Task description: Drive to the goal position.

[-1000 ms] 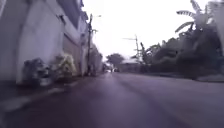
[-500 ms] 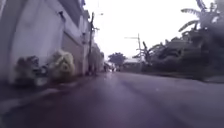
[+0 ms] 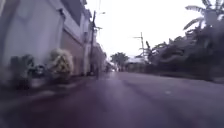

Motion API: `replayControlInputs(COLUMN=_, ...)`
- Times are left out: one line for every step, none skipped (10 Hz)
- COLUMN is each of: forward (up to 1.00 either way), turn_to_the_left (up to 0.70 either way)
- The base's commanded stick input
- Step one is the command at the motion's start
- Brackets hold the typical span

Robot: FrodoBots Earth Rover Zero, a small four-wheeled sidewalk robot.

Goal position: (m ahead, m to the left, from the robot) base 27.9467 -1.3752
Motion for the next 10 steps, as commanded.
replayControlInputs(forward=0.7, turn_to_the_left=0.0)
replayControlInputs(forward=0.7, turn_to_the_left=0.0)
replayControlInputs(forward=0.7, turn_to_the_left=-0.01)
replayControlInputs(forward=0.7, turn_to_the_left=-0.05)
replayControlInputs(forward=0.7, turn_to_the_left=-0.16)
replayControlInputs(forward=0.7, turn_to_the_left=-0.35)
replayControlInputs(forward=0.7, turn_to_the_left=-0.35)
replayControlInputs(forward=0.7, turn_to_the_left=-0.35)
replayControlInputs(forward=0.7, turn_to_the_left=-0.2)
replayControlInputs(forward=0.7, turn_to_the_left=-0.01)
